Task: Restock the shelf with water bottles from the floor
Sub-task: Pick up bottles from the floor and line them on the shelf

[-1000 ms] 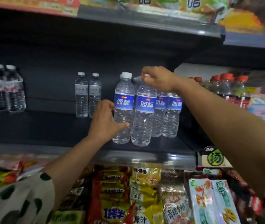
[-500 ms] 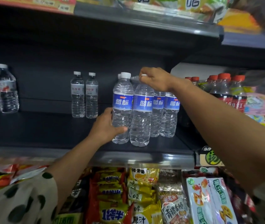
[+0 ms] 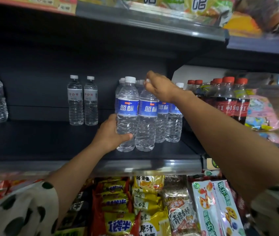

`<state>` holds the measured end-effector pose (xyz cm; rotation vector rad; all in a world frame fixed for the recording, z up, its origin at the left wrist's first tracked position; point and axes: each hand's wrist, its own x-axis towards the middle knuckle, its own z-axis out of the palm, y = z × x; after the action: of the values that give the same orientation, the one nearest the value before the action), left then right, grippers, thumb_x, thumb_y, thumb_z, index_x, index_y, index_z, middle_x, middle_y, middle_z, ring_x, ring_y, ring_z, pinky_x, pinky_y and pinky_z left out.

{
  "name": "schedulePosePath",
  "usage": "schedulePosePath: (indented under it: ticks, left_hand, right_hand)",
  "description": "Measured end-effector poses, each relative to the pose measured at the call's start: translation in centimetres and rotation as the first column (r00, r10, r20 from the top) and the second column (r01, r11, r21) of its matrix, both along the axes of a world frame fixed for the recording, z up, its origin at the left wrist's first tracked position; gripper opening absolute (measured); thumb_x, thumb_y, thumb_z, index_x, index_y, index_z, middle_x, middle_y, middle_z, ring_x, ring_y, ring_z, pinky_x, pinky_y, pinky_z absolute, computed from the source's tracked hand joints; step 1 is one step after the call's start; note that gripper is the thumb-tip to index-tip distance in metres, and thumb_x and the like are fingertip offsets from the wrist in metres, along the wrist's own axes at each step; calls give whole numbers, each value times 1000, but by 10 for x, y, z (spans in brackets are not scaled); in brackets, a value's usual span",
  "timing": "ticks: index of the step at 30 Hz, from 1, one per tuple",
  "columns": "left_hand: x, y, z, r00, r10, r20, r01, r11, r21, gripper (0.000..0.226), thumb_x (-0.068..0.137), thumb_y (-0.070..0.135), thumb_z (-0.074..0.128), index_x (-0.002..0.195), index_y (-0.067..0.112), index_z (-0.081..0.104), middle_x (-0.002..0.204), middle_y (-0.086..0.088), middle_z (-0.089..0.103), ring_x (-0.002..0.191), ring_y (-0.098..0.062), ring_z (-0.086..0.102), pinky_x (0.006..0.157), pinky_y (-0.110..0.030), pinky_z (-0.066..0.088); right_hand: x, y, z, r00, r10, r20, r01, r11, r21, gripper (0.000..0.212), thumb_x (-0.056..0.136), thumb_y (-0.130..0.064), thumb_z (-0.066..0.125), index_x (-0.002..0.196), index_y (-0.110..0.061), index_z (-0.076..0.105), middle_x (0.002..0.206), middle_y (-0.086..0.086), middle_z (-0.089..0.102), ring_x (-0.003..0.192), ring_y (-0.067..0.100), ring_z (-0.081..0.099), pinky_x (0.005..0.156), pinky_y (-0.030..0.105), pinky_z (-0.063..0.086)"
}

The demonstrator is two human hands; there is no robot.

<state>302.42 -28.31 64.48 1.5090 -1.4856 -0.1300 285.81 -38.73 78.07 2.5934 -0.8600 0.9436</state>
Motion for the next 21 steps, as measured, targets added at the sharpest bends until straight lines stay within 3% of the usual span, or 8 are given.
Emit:
schedulePosePath:
  ticks: [6,11,14,18,21]
  left_hand:
    - [0,3,0,1000,-9,10,8,1000,20,72,73,27,81,132,17,41,125,1,57,106,-20,59,94,-44,50]
    - [0,4,5,999,-4,41,2,998,56,74,71,29,82,132,19,41,127,-1,55,110,-20,58,96,-45,49]
    - [0,9,11,997,-4,77,-1,998,59,77,66,36,83,130,22,43,130,-2,52,116,-22,54,99,-44,46]
    - [0,29,19,981,37,192,-42,999,25,78,71,31,81,136,16,40,133,-7,44,123,-23,44,97,-30,37]
    - [-4,56,15,957,33,287,-32,999,-8,86,74,30,79,145,14,31,136,-9,39,129,-27,38,105,-35,35]
  right_hand:
    - [-4,0,0,1000,-2,-29,2,1000,-6,39,101,-40,34,115,-4,42,105,17,55,88,27,48,72,30,30]
    - [-6,6,-1,999,-35,-33,36,999,12,37,98,-49,37,104,-13,40,99,10,51,86,23,47,71,30,31]
    - [-10,19,0,990,-111,-86,111,994,-8,48,96,-51,39,119,-9,40,112,16,49,98,28,48,80,35,37]
    - [-22,54,-5,958,-268,-105,254,958,-131,55,96,-48,43,129,-5,36,120,22,47,109,37,47,90,41,37]
    - [-31,89,-25,928,-338,-158,307,932,-191,54,95,-43,48,130,-3,37,121,23,48,110,39,48,92,43,39]
